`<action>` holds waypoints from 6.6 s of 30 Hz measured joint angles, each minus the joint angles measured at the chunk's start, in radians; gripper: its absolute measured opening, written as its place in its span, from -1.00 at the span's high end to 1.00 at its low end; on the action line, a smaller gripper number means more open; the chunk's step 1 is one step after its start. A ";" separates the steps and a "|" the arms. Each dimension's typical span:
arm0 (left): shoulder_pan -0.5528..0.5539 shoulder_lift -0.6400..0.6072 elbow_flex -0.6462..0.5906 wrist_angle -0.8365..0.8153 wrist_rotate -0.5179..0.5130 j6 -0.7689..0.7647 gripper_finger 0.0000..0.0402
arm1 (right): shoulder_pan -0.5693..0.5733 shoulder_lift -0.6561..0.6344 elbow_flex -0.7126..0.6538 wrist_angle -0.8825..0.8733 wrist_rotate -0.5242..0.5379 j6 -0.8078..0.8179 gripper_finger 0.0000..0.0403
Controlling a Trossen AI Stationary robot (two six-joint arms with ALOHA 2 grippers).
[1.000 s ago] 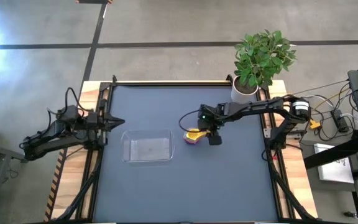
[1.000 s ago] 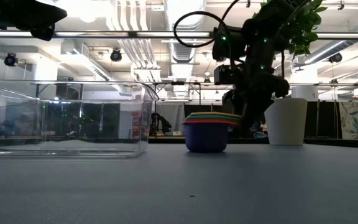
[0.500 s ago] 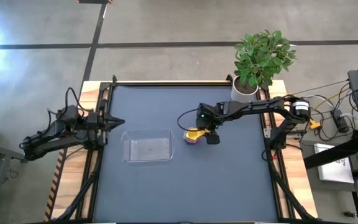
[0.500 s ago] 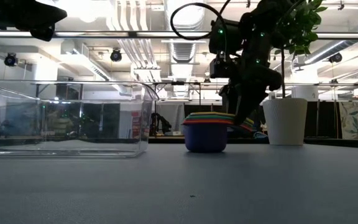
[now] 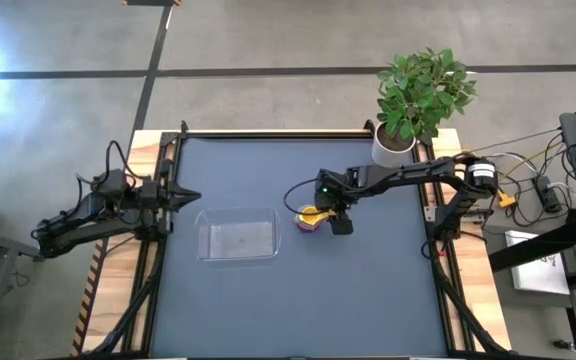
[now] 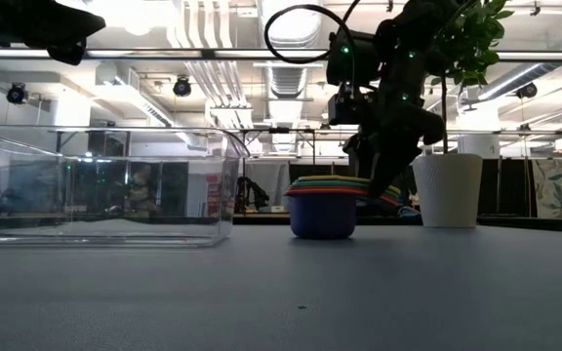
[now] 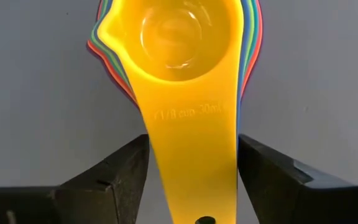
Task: Nest measuring cups in basket
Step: Put the stacked measuring cups into the transparent bin, then return to Home Position
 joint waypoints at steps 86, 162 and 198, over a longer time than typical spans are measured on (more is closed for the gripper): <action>0.000 0.000 0.000 -0.003 0.001 -0.026 1.00 | 0.071 -0.085 0.086 0.039 0.082 -0.001 0.41; 0.000 0.000 0.000 -0.030 0.001 -0.035 1.00 | 0.161 0.506 0.571 0.331 -0.037 0.147 -0.10; 0.000 -0.013 0.000 -0.011 0.143 -0.030 1.00 | 0.163 0.085 0.334 0.341 -0.089 0.160 0.07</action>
